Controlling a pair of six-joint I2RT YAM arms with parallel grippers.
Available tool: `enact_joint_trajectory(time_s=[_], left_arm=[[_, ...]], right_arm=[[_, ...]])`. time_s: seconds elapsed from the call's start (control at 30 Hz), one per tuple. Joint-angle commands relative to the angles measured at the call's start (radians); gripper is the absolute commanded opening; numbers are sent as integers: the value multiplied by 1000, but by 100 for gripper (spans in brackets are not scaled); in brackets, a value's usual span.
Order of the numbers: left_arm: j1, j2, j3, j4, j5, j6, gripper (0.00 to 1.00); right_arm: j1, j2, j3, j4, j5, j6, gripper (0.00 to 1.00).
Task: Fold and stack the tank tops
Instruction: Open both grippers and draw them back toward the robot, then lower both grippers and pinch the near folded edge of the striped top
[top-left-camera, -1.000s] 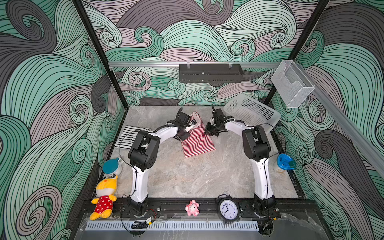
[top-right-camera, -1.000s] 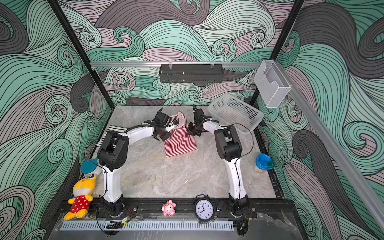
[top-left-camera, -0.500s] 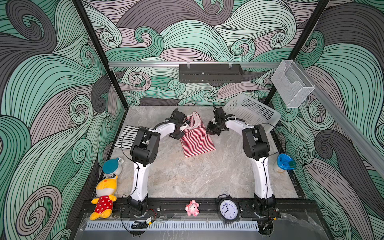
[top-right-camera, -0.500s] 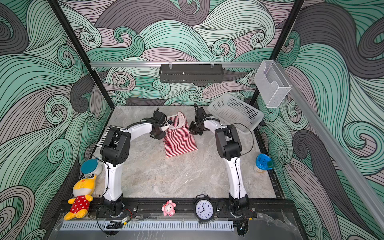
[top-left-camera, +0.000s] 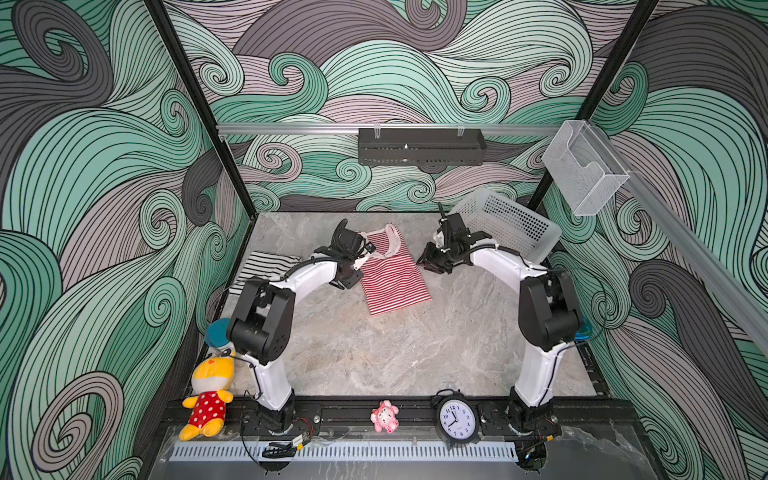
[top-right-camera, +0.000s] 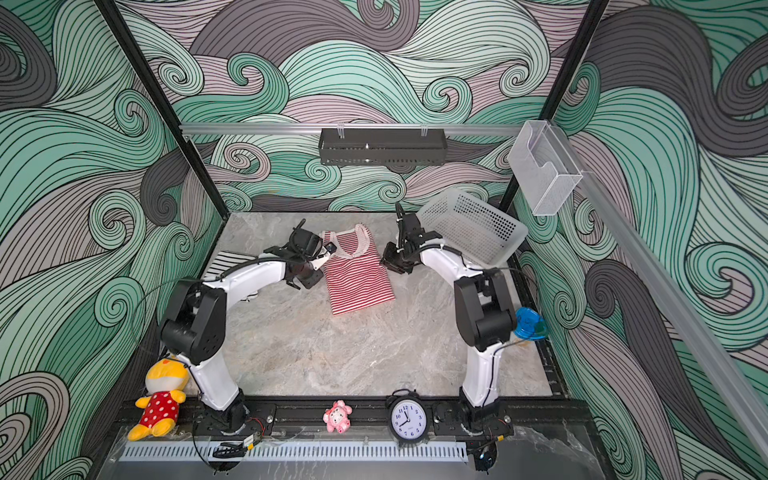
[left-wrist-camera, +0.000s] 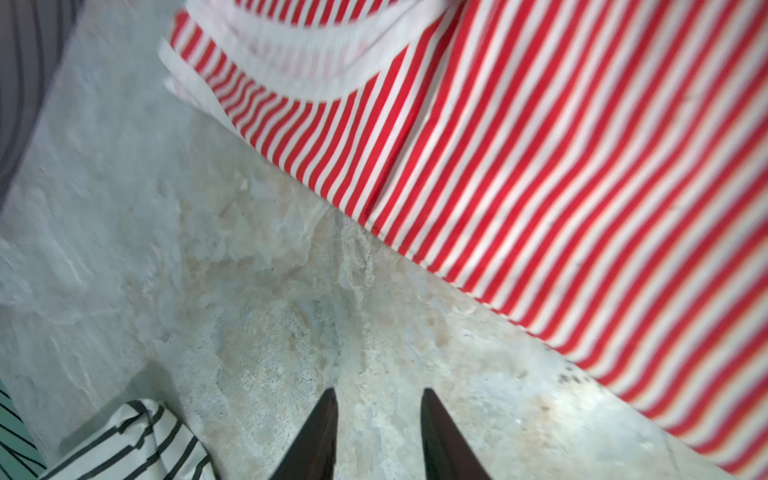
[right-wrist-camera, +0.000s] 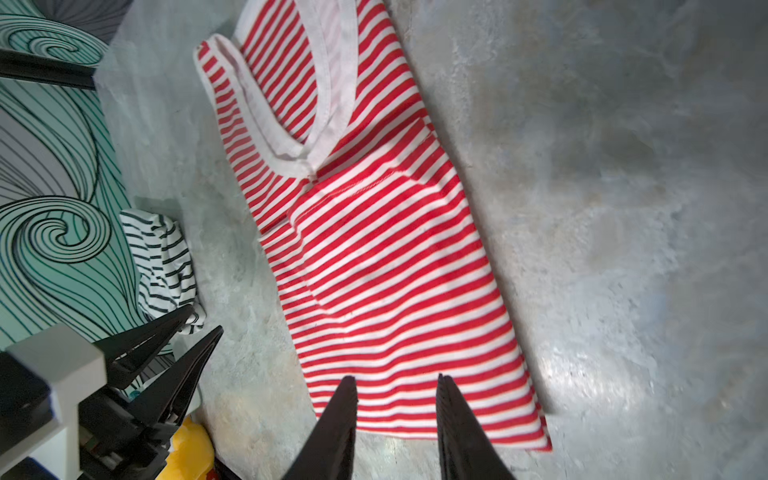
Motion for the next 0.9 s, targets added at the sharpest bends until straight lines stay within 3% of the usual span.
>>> enact_joint_trajectory(time_s=[0.0,0.2,0.4,0.7,0.87], left_arm=[[-42,-51,-44,-5,98,-12,40],[-141,-99,-162,50,100,-2,42],[-204,-85,-202,85,78,-20,42],[-221,-87,-233,96,64,-15,42],[-224,-89,-245,103,58,-15,42]], right_arm=[[11,-68,-140,2,52,13,43],[15,-189,-375,114,57,80,49],[16,-179,-480,269,33,166,48],[9,-74,-542,478,-6,283,38],[4,-83,-568,506,-3,307,32]])
